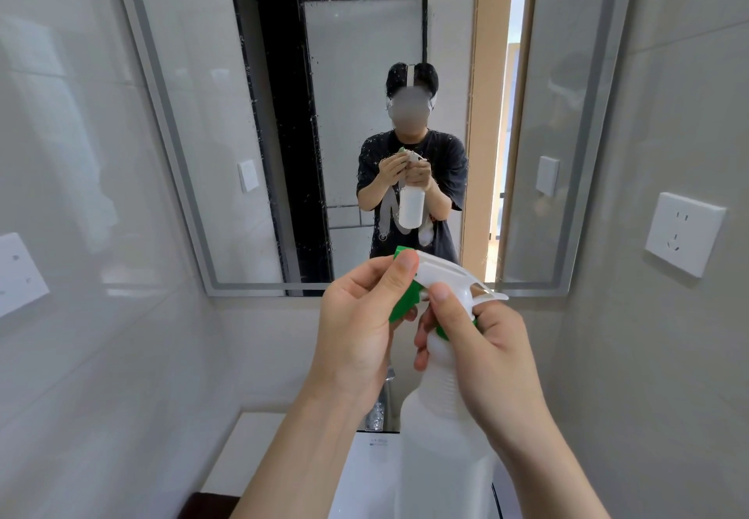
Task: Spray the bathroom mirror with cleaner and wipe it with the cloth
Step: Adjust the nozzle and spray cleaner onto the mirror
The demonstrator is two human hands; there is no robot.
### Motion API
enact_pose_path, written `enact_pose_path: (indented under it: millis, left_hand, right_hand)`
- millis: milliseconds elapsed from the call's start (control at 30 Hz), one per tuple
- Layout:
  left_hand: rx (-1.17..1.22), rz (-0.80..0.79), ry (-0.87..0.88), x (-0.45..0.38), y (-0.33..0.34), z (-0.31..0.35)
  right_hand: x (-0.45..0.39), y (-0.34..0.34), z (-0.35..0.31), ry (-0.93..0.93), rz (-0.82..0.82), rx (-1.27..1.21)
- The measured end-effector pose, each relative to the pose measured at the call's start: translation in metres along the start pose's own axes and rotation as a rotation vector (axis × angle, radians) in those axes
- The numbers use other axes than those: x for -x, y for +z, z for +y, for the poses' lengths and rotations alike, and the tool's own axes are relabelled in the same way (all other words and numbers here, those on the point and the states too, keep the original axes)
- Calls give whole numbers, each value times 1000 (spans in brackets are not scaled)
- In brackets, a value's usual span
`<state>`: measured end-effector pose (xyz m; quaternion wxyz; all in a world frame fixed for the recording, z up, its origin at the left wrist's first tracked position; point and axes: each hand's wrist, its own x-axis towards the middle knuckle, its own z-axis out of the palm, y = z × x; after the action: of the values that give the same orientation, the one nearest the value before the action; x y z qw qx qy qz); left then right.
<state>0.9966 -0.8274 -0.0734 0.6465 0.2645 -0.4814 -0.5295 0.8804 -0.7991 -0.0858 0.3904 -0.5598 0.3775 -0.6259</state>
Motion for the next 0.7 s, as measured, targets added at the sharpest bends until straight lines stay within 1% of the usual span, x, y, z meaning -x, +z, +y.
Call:
enact_pose_path:
  millis: [67,167,233,467,633,700]
  left_hand:
    - [11,-3,-5,1,0,1]
    - [46,-66,3,5,-1,4]
    - [48,-80,8,6,-3,5]
    - [6,22,7,4,1,5]
    - [-26,31,10,4,2,6]
    - [-38,5,34,5,1,3]
  right_hand:
    - [0,0,1,-8,-3,5]
    - [0,1,2,-12,-8,-5]
    - [0,1,4,-13,-8,-6]
    - [0,3,4,7,1,1]
    - [-3,6,6,-4,-6,-1]
    - [-7,6,4,0,-2,-20]
